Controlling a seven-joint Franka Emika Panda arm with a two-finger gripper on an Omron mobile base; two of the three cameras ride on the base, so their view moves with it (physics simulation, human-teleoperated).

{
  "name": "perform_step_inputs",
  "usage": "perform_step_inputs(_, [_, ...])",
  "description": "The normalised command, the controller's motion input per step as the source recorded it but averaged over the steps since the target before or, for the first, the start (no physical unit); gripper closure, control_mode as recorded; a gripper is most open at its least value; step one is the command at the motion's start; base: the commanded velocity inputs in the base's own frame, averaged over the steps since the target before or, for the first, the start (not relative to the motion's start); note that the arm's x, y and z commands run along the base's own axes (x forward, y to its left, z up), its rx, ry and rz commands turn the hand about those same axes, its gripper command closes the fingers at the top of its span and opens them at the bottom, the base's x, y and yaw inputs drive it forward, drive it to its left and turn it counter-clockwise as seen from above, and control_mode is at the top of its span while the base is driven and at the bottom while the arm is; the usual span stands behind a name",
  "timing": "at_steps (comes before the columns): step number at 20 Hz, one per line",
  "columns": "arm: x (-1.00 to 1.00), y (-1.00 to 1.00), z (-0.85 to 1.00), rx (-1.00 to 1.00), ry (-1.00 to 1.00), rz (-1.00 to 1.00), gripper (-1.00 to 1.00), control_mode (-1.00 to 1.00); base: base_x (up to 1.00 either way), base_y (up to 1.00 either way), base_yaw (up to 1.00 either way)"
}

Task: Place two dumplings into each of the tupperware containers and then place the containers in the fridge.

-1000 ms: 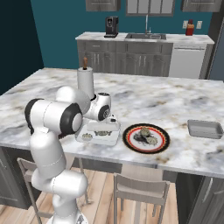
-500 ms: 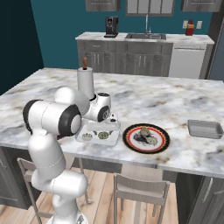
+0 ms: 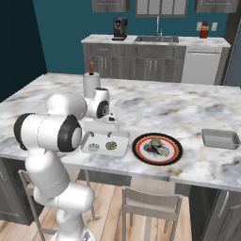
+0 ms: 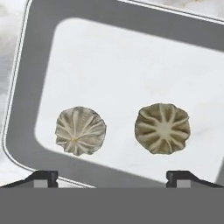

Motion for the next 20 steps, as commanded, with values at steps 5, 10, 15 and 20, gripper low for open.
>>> perform_step_inputs(5, [-0.27,0.57,0.18,0.00,0.22,-0.03,-1.00,-1.00,0.00,0.00,0.00])
perform_step_inputs(10, [-0.11,0.54,-0.01,0.00,0.06,-0.03,-1.00,-1.00,0.00,0.00,0.00])
perform_step_inputs(15, [0.00,0.46,-0.37,0.00,0.00,0.00,-1.00,-1.00,0.00,0.00,0.00])
perform_step_inputs(20, [0.06,0.29,-0.36,0.00,-0.11,0.00,-1.00,-1.00,0.00,0.00,0.00])
